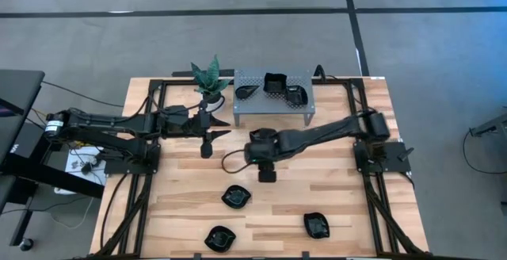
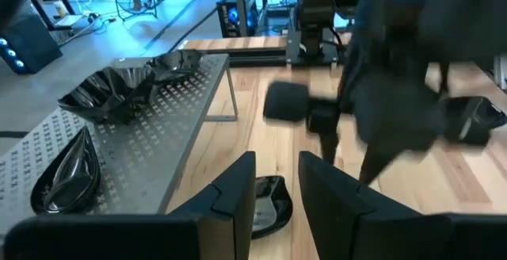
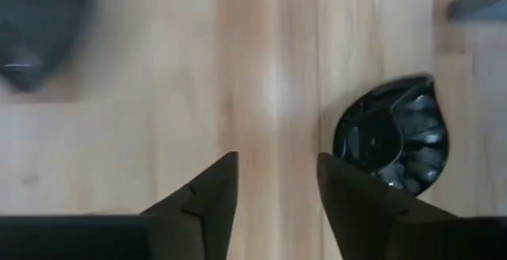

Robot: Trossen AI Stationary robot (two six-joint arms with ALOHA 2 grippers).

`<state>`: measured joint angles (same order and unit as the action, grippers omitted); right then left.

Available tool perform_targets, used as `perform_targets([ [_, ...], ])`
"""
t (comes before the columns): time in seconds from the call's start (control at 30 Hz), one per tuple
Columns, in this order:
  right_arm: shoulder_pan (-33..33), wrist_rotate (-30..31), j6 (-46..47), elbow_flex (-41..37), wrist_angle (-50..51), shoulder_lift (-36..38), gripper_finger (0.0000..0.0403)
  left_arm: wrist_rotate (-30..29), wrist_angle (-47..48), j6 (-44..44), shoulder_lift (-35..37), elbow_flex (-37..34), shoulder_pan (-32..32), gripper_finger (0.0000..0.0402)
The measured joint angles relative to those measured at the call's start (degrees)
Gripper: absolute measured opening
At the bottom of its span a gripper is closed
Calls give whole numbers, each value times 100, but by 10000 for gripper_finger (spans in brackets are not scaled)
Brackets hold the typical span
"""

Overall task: Pick & Place Mini shaped plates
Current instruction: Stack the leaf-shaped plate on top of the leaf-shaped plate on the shelf

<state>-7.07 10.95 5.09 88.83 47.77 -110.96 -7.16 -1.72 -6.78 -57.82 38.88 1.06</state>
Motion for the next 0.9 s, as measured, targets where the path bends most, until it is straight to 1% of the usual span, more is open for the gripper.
perform_targets([
  [0.1,23,381,143,139,-9,-412,178,0,38,15,0,-40,0,99],
  [0.2,101,714,84,258,-1,-675,182,-1,5,21,2,-40,-1,99],
  [0.47,401,712,88,274,69,-1215,169,-2,10,22,2,-40,0,99],
  [0.6,579,732,44,278,100,-1361,155,-2,7,21,2,-40,0,99],
  [0.7,663,767,-70,285,158,-1381,124,-2,2,23,2,-39,0,99],
  [0.77,701,715,-103,283,187,-1367,88,-2,-2,21,2,-38,0,99],
  [0.87,728,708,-130,272,366,-1258,24,-2,-2,21,2,-38,0,99],
  [0.9,732,714,-207,272,464,-1201,13,-2,-2,21,2,-38,-2,99],
])
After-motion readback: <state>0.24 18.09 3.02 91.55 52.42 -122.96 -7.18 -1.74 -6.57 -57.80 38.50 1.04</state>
